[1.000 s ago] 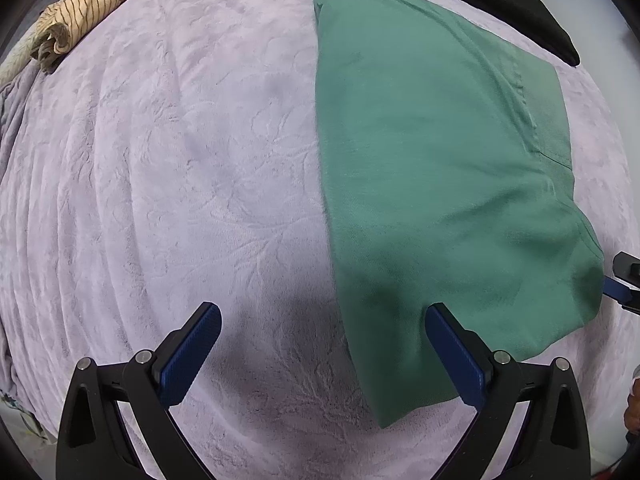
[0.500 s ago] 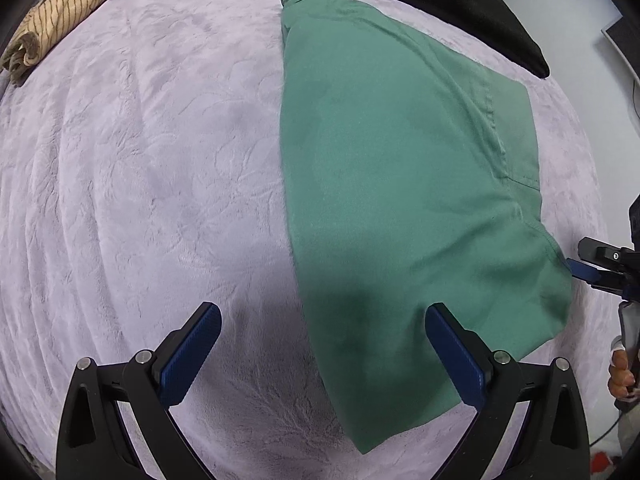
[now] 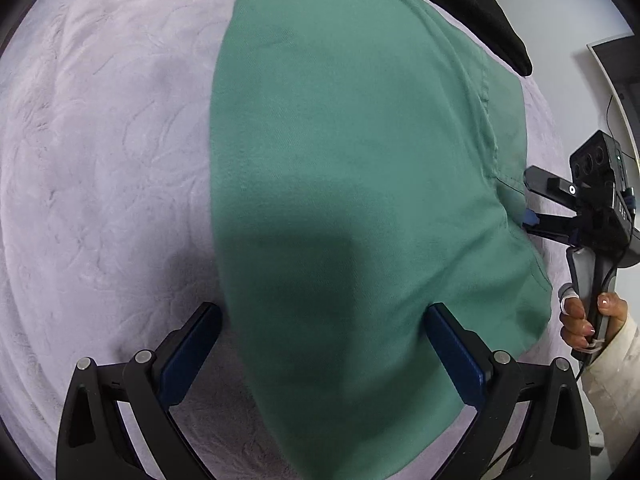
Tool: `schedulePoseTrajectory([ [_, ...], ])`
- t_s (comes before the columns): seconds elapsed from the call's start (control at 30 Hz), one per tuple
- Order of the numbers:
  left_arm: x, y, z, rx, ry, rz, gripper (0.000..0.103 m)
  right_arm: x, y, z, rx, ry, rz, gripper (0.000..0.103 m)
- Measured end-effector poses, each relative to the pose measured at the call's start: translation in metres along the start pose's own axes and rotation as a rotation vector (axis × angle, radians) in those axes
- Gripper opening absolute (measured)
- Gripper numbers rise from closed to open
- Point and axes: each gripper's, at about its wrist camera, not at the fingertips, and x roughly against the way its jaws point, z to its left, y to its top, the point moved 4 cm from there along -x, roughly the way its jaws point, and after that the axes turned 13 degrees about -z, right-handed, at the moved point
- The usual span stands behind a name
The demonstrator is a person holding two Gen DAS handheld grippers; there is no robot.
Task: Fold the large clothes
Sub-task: 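Grasp the green jacket's loose side edge with the right gripper and lift it, then fold the lifted edge over onto the jacket with the right gripper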
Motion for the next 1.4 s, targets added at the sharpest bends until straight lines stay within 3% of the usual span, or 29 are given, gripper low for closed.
schedulePoseTrajectory([
  [0.17, -0.019, 0.001, -0.016, -0.023, -0.019, 0.005, 0.102, -0.022, 0.017, 0.010, -0.006, 0.097, -0.006, 0.103],
  [0.3, -0.026, 0.002, -0.021, -0.036, -0.007, 0.010, 0.102, -0.035, 0.030, 0.005, -0.068, 0.120, -0.014, 0.103],
  [0.37, -0.019, 0.001, -0.021, -0.047, -0.010, -0.008, 0.092, -0.033, 0.032, -0.001, -0.132, 0.130, -0.033, 0.101],
  [0.4, -0.012, 0.000, -0.020, -0.058, -0.017, -0.021, 0.082, -0.032, 0.033, -0.002, -0.154, 0.128, -0.039, 0.098],
  [0.47, -0.001, 0.001, -0.022, -0.065, -0.036, -0.044, 0.065, -0.031, 0.031, -0.003, -0.174, 0.128, -0.039, 0.038],
  [0.5, 0.006, 0.003, -0.023, -0.067, -0.043, -0.056, 0.053, -0.030, 0.029, -0.004, -0.185, 0.126, -0.037, 0.036],
  [0.57, 0.019, 0.006, -0.024, -0.068, -0.070, -0.074, 0.044, -0.022, 0.028, -0.003, -0.196, 0.173, -0.053, 0.025],
  [0.77, 0.065, 0.009, -0.031, -0.109, -0.131, -0.138, 0.040, 0.010, 0.021, 0.033, -0.232, 0.339, -0.107, 0.023],
  [1.0, 0.129, -0.019, -0.004, -0.132, -0.172, -0.154, 0.040, 0.037, -0.020, 0.085, -0.228, 0.372, -0.129, 0.023],
  [1.27, 0.187, -0.103, 0.054, -0.155, -0.103, -0.096, 0.040, 0.022, -0.131, 0.128, -0.265, 0.392, -0.080, 0.023],
  [1.33, 0.188, -0.135, 0.072, -0.159, -0.054, -0.074, 0.043, 0.007, -0.159, 0.133, -0.285, 0.392, -0.056, 0.023],
  [1.4, 0.175, -0.165, 0.093, -0.152, 0.037, -0.036, 0.047, -0.014, -0.188, 0.132, -0.291, 0.338, -0.012, 0.023],
])
